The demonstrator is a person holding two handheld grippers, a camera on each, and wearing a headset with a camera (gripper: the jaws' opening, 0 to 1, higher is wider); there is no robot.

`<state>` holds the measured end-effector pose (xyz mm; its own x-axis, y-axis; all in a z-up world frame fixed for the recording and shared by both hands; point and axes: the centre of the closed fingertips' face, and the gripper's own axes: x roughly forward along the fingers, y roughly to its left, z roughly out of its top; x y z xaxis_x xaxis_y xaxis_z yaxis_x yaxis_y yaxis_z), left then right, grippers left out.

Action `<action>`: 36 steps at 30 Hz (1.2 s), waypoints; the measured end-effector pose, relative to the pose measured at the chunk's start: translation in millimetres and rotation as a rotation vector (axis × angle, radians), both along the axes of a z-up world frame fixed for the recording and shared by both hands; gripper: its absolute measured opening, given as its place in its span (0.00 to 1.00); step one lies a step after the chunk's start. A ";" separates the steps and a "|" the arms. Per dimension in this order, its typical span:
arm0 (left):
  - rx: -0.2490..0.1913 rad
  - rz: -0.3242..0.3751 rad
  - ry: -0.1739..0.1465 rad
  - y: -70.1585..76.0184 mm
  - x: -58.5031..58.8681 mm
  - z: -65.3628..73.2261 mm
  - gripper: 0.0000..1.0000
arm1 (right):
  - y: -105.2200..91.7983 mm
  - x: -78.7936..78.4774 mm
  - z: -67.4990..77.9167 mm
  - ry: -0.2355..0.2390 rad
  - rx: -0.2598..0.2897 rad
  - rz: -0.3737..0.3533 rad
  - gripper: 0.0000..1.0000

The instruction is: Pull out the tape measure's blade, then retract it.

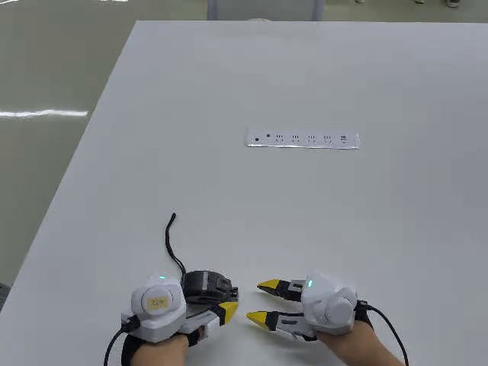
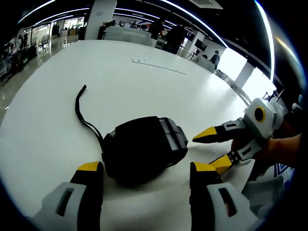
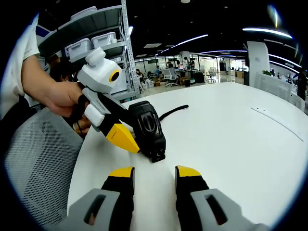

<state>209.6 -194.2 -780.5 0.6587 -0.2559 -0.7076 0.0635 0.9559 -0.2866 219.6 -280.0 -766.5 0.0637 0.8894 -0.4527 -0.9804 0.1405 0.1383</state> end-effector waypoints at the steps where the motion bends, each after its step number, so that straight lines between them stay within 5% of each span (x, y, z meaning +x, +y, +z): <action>1: 0.003 -0.005 0.000 0.3 -0.7 -0.2 0.72 | -1.0 -0.3 0.4 0.000 0.000 -0.002 0.33; 18: 0.054 -0.079 -0.003 12.4 -15.4 -4.1 0.74 | -15.5 -4.6 8.8 -0.006 0.000 -0.037 0.34; 36: 0.039 -0.116 -0.018 16.9 -25.6 -1.1 0.75 | -29.6 -12.3 12.2 -0.009 0.004 -0.060 0.34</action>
<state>184.1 -177.3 -781.6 0.6390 -0.3041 -0.7066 0.1796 0.9521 -0.2474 207.2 -309.6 -754.3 0.1209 0.8856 -0.4485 -0.9715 0.1983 0.1299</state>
